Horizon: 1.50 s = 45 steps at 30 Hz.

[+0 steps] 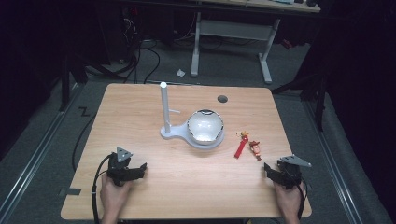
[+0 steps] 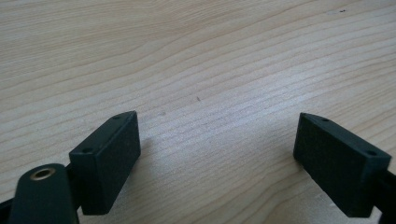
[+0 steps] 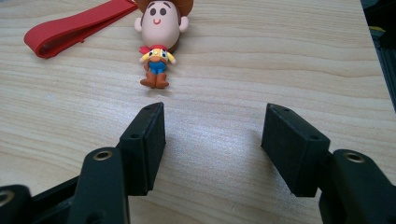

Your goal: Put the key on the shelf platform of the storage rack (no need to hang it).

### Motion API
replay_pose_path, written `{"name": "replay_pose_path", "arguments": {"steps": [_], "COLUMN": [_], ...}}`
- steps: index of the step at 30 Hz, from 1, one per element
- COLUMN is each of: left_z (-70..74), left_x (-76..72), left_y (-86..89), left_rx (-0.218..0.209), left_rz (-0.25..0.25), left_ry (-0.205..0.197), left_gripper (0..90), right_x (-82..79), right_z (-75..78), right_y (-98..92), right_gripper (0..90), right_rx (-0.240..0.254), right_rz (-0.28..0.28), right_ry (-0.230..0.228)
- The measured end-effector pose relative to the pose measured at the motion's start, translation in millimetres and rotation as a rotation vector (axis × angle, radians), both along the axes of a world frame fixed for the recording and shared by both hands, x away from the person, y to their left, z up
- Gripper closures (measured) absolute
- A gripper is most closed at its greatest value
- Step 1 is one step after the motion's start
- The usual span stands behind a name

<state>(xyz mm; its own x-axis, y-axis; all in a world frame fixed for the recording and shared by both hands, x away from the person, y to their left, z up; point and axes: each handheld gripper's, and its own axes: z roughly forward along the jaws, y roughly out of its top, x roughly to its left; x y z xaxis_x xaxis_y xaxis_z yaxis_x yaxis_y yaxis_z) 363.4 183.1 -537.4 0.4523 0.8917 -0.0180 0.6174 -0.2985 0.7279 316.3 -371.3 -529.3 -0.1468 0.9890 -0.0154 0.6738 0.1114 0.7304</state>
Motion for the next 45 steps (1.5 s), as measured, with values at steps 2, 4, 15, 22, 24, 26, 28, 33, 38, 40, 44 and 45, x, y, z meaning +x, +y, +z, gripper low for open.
{"name": "replay_pose_path", "arguments": {"steps": [2,4,15,22,24,26,28,33,38,40,44,45], "left_z": [0.0,0.0,0.0,0.1,0.2,0.2,0.2,0.2,0.0,0.0,0.0,0.0], "left_x": [0.0,0.0,0.0,0.0,-0.2,-0.3,-0.3,-0.3,-0.8,-0.9,-0.9,-1.0], "left_y": [0.0,0.0,0.0,0.2,0.3,0.4,0.4,0.3,-0.4,-0.5,-0.5,-0.5], "left_rx": [0.000,0.000,0.000,0.001,0.001,0.001,0.001,0.001,0.001,0.001,0.000,0.000], "left_rz": [0.000,0.000,0.000,-0.001,-0.001,-0.001,-0.001,-0.002,-0.007,-0.006,-0.006,-0.006], "left_ry": [0.000,0.000,0.000,0.001,0.001,0.001,0.001,0.001,-0.002,-0.002,-0.002,-0.002], "left_gripper": [15.1,15.1,15.1,15.1,15.1,15.1,15.1,15.1,15.1,15.1,15.1,15.1], "right_x": [0.0,0.0,0.2,0.6,0.3,0.3,0.3,-2.5,-8.3,-10.6,-14.3,-14.9], "right_z": [0.0,0.0,0.2,0.2,0.3,0.3,0.3,3.1,6.9,9.1,13.5,14.2], "right_y": [0.0,0.0,0.1,-0.7,-0.8,-1.0,-0.9,1.6,4.5,5.2,9.8,10.8], "right_gripper": [39.8,39.8,39.4,42.3,43.6,45.9,46.3,46.4,46.2,46.4,46.6,46.7], "right_rx": [0.000,0.000,0.000,0.001,0.003,-0.001,0.000,0.034,0.062,0.054,0.050,0.047], "right_rz": [0.000,0.000,0.004,0.007,0.000,-0.005,-0.008,0.005,0.021,0.034,0.048,0.053], "right_ry": [0.000,0.000,0.002,-0.003,-0.002,-0.006,-0.007,-0.023,-0.032,-0.035,-0.042,-0.047]}}
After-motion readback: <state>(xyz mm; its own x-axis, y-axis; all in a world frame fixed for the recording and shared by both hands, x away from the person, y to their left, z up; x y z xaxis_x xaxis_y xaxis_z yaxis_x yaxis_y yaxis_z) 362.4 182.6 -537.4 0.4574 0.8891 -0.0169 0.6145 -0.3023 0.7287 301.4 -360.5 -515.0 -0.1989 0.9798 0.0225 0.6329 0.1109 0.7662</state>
